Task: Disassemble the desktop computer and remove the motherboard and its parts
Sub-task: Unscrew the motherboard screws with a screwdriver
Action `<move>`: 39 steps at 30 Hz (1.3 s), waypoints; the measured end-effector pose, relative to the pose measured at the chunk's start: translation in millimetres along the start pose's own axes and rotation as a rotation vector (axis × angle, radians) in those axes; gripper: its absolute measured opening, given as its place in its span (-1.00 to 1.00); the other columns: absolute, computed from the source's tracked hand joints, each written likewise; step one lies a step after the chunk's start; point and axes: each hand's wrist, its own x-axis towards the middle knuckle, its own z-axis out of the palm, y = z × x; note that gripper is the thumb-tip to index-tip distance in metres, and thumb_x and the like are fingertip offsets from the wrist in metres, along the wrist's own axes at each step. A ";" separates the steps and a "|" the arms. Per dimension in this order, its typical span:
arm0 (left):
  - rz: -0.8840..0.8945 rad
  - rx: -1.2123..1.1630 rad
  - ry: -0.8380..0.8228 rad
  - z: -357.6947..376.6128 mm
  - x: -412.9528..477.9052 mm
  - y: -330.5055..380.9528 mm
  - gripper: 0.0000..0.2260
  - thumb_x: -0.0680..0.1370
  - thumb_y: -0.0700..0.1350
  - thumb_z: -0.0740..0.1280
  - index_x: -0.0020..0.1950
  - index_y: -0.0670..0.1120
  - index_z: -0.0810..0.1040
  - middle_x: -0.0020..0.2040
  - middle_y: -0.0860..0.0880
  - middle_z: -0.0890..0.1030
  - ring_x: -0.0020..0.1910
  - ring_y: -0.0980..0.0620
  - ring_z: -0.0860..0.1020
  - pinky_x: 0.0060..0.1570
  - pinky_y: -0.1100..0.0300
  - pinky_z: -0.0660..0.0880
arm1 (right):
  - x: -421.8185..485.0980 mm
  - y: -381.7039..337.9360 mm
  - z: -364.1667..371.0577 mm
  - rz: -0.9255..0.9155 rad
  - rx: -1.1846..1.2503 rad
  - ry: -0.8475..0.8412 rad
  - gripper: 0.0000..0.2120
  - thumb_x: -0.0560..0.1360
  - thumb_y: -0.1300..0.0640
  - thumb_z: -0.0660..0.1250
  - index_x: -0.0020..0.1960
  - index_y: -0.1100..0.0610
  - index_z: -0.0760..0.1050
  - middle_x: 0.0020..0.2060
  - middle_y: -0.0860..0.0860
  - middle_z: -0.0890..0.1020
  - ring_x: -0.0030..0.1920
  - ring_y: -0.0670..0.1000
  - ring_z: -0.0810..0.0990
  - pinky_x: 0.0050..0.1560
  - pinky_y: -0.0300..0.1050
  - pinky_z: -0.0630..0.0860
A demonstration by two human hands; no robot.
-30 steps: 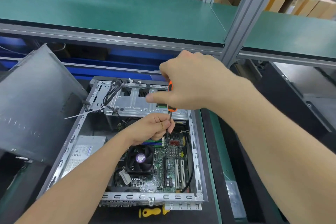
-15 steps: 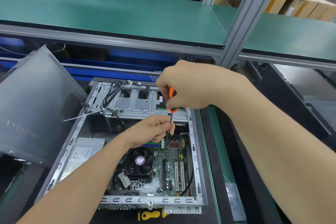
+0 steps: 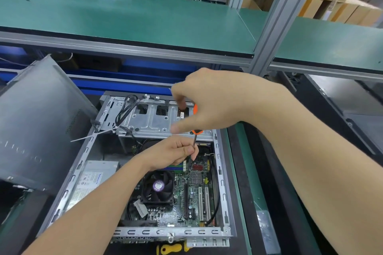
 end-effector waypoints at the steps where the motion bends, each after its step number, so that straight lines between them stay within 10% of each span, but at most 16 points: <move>1: 0.001 0.000 0.005 -0.5 0.6 -1.4 -0.74 0.73 -0.03 0.20 -0.08 0.00 0.61 -0.45 -0.06 0.25 -0.44 -0.04 0.15 -0.38 0.10 0.12 | 2.2 -1.0 5.5 0.073 -0.061 0.076 -0.32 0.38 -0.60 0.11 -0.04 0.00 0.49 -0.24 -0.07 0.43 -0.25 0.05 0.50 -0.37 -0.09 0.37; 4: 0.007 -0.017 0.006 -0.7 2.5 -4.9 -0.75 0.72 0.00 0.21 -0.06 -0.02 0.60 -0.44 -0.06 0.25 -0.45 -0.04 0.15 -0.40 0.10 0.11 | 8.9 -7.0 22.0 0.310 -0.072 0.150 -0.36 0.50 -0.52 0.10 -0.20 0.10 0.30 -0.32 0.00 0.25 -0.41 0.02 0.24 -0.44 -0.12 0.15; 9: 0.002 -0.038 0.017 -0.9 2.7 -7.6 -0.76 0.72 0.00 0.21 -0.05 0.00 0.60 -0.44 -0.03 0.26 -0.45 -0.02 0.15 -0.39 0.09 0.10 | 15.0 -0.7 25.9 0.206 0.015 0.141 -0.58 0.62 0.01 0.32 -0.31 0.07 0.20 -0.35 0.02 0.33 -0.42 0.01 0.35 -0.39 -0.12 0.31; 16: 0.007 -0.046 0.005 -2.0 2.7 -5.9 -0.77 0.72 -0.01 0.21 0.00 -0.02 0.61 -0.44 -0.06 0.24 -0.44 -0.07 0.12 -0.39 0.05 0.07 | 5.7 9.3 8.1 -0.076 -0.047 -0.028 -0.87 0.51 0.10 0.45 -0.20 -0.05 0.57 -0.28 -0.15 0.58 -0.28 -0.17 0.49 -0.36 -0.25 0.42; 20: 0.010 -0.041 -0.011 -2.2 2.6 -5.2 -0.77 0.72 0.01 0.21 0.02 -0.02 0.62 -0.44 -0.05 0.24 -0.44 -0.06 0.11 -0.41 0.10 0.07 | 5.5 10.6 4.9 -0.095 -0.009 -0.075 -0.82 0.45 0.24 0.43 -0.20 -0.05 0.60 -0.25 -0.14 0.63 -0.19 -0.07 0.62 -0.13 0.01 0.64; 33: -0.028 0.038 0.002 -2.9 -0.8 0.0 -0.74 0.71 -0.03 0.20 -0.07 -0.03 0.62 -0.45 0.00 0.26 -0.44 -0.01 0.15 -0.39 0.12 0.11 | 4.2 10.3 -0.2 -0.150 -0.016 -0.111 -0.83 0.48 -0.01 0.46 0.05 -0.10 0.54 -0.08 -0.14 0.51 0.03 -0.02 0.45 -0.05 0.02 0.55; 36: -0.017 0.044 0.003 -2.8 -0.2 -0.4 -0.75 0.72 -0.06 0.20 -0.06 -0.07 0.61 -0.45 0.00 0.25 -0.46 0.01 0.16 -0.42 0.18 0.12 | 1.8 5.2 2.4 0.037 -0.068 0.124 -0.53 0.43 -0.48 0.28 -0.12 -0.06 0.48 -0.26 -0.12 0.43 -0.20 0.05 0.50 -0.36 -0.11 0.29; 39: -0.017 0.025 0.014 -2.6 0.0 -1.6 -0.75 0.71 -0.03 0.20 -0.07 -0.01 0.62 -0.44 0.00 0.25 -0.44 0.00 0.16 -0.38 0.10 0.10 | 8.1 -10.2 13.3 0.338 -0.106 0.177 -0.32 0.48 -0.54 0.11 -0.22 0.12 0.33 -0.34 -0.01 0.29 -0.39 0.05 0.32 -0.41 -0.12 0.17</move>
